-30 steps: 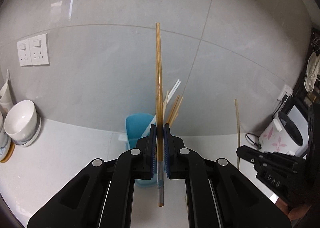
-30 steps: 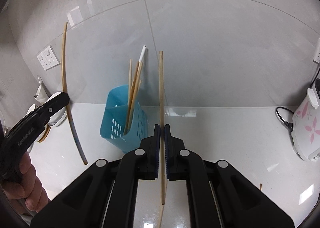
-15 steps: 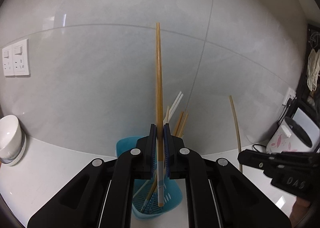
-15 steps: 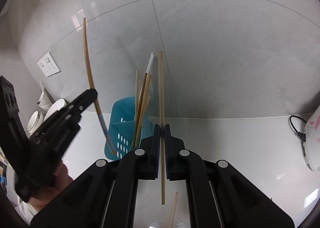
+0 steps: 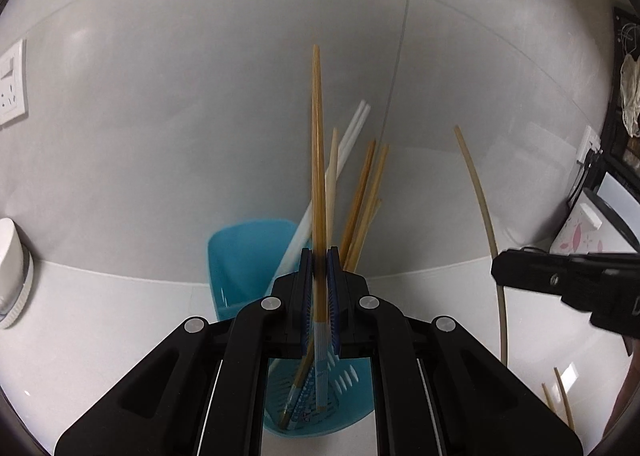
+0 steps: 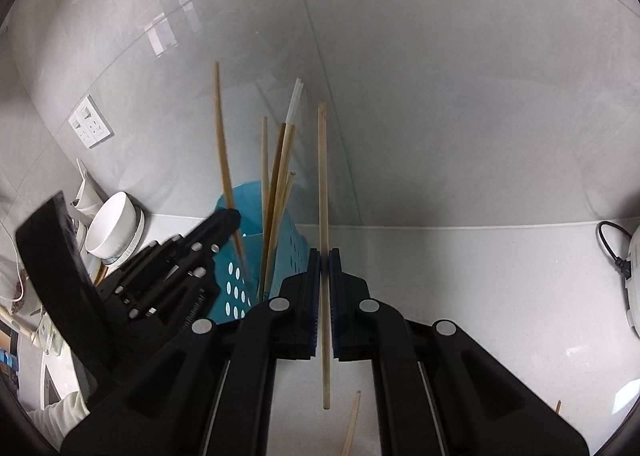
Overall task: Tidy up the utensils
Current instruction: 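Lower the blue-tipped chopstick into the blue holder and open the left tool, then lower the pale chopstick into the blue holder and open the right tool, then move both open tools back over the remaining chopsticks on the counter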
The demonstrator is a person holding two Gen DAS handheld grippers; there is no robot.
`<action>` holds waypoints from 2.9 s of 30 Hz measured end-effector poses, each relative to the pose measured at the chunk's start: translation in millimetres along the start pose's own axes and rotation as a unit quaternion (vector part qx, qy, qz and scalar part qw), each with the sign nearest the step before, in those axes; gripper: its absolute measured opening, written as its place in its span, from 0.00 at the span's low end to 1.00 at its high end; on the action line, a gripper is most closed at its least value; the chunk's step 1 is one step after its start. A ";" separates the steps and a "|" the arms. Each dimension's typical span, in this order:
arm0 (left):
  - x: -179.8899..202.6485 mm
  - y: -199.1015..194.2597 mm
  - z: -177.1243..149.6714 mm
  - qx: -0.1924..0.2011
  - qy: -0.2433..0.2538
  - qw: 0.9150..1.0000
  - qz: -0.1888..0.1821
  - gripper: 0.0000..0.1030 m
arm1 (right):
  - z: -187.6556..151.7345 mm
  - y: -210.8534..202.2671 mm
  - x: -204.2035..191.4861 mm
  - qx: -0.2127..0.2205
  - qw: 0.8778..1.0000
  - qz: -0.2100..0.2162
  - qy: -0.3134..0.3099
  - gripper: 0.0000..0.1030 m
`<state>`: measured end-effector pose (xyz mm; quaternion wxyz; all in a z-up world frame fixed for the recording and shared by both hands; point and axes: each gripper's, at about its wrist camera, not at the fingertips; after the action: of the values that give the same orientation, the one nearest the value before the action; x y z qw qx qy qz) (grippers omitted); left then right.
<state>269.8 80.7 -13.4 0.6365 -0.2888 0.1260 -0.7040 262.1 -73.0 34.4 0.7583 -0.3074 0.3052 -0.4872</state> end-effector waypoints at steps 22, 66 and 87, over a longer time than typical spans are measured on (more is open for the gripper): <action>-2.9 -46.2 -8.1 -0.061 -0.037 0.995 0.068 0.84 | 7.1 -0.6 -17.6 0.026 0.999 0.032 -0.019 0.04; -89.6 -71.8 -15.6 -0.093 -0.080 0.981 0.150 0.94 | 0.7 46.7 -62.6 0.065 0.996 0.036 -0.049 0.49; -23.6 -93.3 -48.1 -0.132 -0.046 0.984 0.106 0.94 | -88.3 -40.0 31.7 -0.006 0.995 -0.098 -0.014 0.92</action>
<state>166.2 109.1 -6.8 0.6686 -0.3880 0.2182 -0.5956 183.4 -130.6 4.6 0.7090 -0.3477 0.2657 -0.5530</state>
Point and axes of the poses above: each gripper's, at about its wrist camera, not at the fingertips, and y roughly the way its jaws point, x to its right, z to its top, and after that the axes turned 9 degrees about -y, right-handed
